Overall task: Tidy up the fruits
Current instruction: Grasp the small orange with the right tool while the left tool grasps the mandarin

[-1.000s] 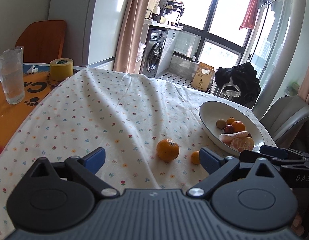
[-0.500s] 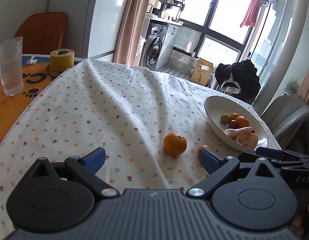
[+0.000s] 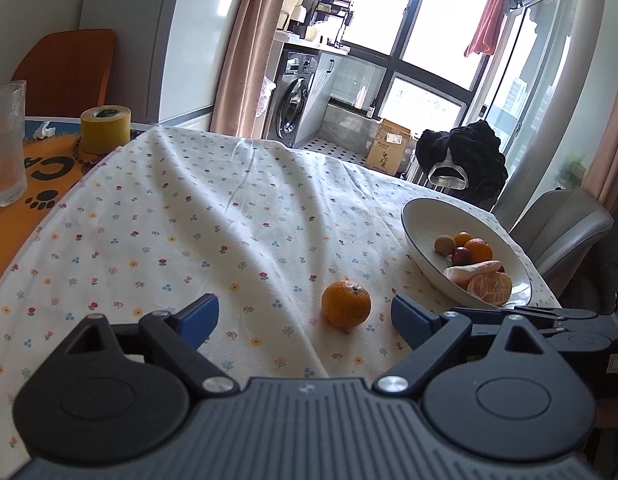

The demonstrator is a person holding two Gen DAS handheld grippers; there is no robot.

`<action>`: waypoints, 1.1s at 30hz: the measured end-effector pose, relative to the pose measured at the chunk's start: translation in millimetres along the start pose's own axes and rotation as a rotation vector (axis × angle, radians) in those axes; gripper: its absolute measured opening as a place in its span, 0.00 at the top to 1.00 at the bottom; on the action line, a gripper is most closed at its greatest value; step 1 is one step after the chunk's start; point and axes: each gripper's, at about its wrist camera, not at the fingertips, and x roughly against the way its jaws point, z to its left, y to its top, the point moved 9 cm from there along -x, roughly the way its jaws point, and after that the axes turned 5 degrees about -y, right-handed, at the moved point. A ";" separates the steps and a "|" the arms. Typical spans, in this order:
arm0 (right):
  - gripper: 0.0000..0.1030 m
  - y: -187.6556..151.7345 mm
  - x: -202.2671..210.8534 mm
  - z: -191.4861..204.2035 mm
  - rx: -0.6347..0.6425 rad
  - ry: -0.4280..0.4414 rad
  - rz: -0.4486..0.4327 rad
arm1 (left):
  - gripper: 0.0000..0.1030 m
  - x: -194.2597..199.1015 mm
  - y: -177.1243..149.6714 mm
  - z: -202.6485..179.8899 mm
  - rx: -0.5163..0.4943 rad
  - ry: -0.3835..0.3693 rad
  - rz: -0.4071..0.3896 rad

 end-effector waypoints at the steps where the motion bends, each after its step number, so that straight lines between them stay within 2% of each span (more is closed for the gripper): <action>1: 0.46 0.6 -3.0 0.8 0.009 -0.003 0.005 | 0.12 0.6 1.8 0.8 0.003 0.000 -0.006; 6: 0.50 4.5 -15.3 5.7 0.032 -0.012 0.022 | 0.16 -0.1 6.0 5.4 0.013 0.011 -0.016; 8: 0.64 4.2 -19.2 7.3 0.057 -0.017 0.024 | 0.18 -4.2 5.4 5.8 0.013 0.014 -0.005; 9: 0.80 2.8 -20.8 7.2 0.067 -0.022 0.030 | 0.19 -6.4 4.9 5.2 0.014 0.014 0.000; 16: 0.80 7.0 -6.5 9.8 0.102 -0.013 0.000 | 0.22 -22.8 0.5 -8.5 0.002 -0.018 0.021; 20: 0.80 12.8 4.4 2.1 0.092 -0.027 -0.022 | 0.28 -34.5 -2.8 -16.3 0.007 -0.045 0.037; 33: 0.80 27.0 30.7 -24.6 0.053 -0.054 -0.097 | 0.31 -57.9 -9.2 -29.8 -0.010 -0.034 0.081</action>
